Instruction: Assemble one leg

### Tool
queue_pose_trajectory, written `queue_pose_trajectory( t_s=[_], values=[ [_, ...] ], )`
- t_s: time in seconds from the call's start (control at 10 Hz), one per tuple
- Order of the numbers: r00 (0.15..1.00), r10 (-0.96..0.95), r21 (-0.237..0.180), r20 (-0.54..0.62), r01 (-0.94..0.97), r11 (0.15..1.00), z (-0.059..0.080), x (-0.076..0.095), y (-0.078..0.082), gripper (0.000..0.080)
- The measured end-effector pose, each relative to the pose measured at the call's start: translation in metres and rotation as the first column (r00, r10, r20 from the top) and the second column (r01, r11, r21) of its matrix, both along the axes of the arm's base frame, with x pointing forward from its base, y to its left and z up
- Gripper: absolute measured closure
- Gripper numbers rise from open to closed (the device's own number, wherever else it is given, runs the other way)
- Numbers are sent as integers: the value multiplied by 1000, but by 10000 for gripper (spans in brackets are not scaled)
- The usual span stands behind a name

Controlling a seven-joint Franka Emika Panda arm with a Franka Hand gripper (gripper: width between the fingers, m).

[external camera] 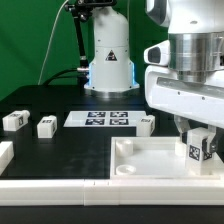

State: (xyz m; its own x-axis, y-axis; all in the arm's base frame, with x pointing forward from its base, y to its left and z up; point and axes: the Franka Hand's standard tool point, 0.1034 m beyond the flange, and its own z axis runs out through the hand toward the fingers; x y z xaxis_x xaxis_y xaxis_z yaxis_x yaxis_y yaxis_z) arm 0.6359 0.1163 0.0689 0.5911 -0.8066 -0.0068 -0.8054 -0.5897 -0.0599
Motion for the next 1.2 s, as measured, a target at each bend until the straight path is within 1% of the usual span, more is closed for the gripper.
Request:
queue_pose_trajectory(
  t_s=[0.1, 0.2, 0.3, 0.5, 0.7, 0.9, 1.0, 1.2],
  values=[
    [997, 77, -7, 3, -77, 997, 0, 0, 0, 280],
    [982, 188, -12, 5, -188, 982, 1, 0, 2, 280],
    [973, 232, -12, -1, -232, 973, 1, -1, 6, 172],
    [896, 444, -23, 3, -444, 896, 1, -1, 7, 156],
    [816, 577, -32, 4, -577, 816, 1, -1, 7, 151],
    [693, 721, -45, 2, -720, 693, 1, -1, 7, 150],
    [650, 760, -48, 1, -759, 649, 1, -1, 7, 150],
    [520, 854, -57, -3, -853, 519, 1, -1, 6, 150]
  ],
)
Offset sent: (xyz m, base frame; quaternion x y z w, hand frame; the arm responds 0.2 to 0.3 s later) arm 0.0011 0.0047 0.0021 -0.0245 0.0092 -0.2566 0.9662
